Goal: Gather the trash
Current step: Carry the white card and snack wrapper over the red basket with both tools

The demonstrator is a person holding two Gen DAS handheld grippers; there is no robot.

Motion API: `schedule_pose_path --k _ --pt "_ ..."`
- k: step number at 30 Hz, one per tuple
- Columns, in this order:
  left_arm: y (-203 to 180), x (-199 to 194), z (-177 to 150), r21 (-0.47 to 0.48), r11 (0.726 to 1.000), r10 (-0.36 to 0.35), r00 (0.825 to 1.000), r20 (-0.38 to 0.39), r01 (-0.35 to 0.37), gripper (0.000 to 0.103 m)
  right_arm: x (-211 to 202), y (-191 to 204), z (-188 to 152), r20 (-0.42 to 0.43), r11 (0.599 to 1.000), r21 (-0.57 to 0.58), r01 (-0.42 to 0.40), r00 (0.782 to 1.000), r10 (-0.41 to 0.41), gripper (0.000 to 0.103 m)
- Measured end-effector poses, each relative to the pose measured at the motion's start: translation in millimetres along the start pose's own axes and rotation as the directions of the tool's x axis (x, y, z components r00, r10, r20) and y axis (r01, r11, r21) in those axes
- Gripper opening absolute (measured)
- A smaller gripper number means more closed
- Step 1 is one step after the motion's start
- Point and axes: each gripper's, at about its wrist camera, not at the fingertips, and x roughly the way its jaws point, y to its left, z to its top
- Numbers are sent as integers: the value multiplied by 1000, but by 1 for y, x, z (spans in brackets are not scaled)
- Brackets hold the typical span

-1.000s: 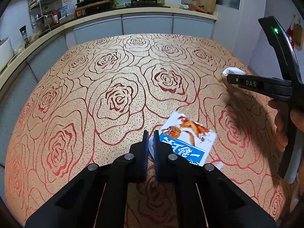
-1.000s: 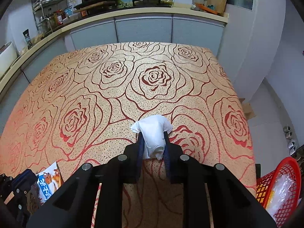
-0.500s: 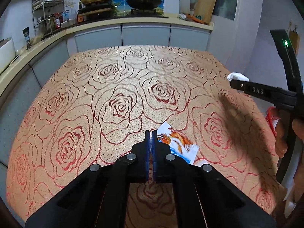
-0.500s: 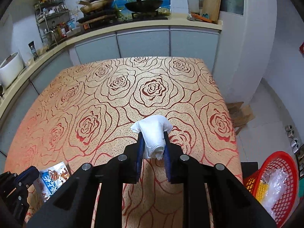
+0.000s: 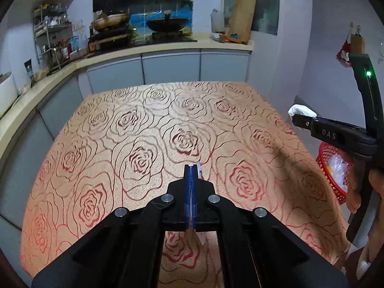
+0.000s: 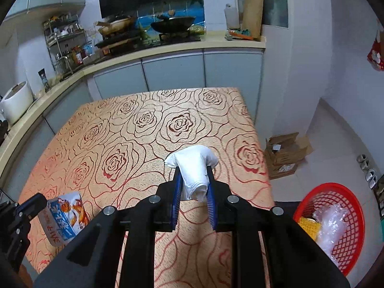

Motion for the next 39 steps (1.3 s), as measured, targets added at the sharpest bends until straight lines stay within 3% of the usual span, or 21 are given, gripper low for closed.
schedule_pose_path --k 15,26,39 --pt "-68 -10 26 79 993 -88 995 45 84 1 -65 -58 -13 78 994 76 74 994 -80 18" --pt "-141 -17 47 157 971 -197 977 85 183 1 -110 -112 -25 112 978 136 161 978 -177 18" --pt "-220 1 53 224 936 -291 955 55 272 1 -126 -163 -48 84 955 195 224 966 -244 18"
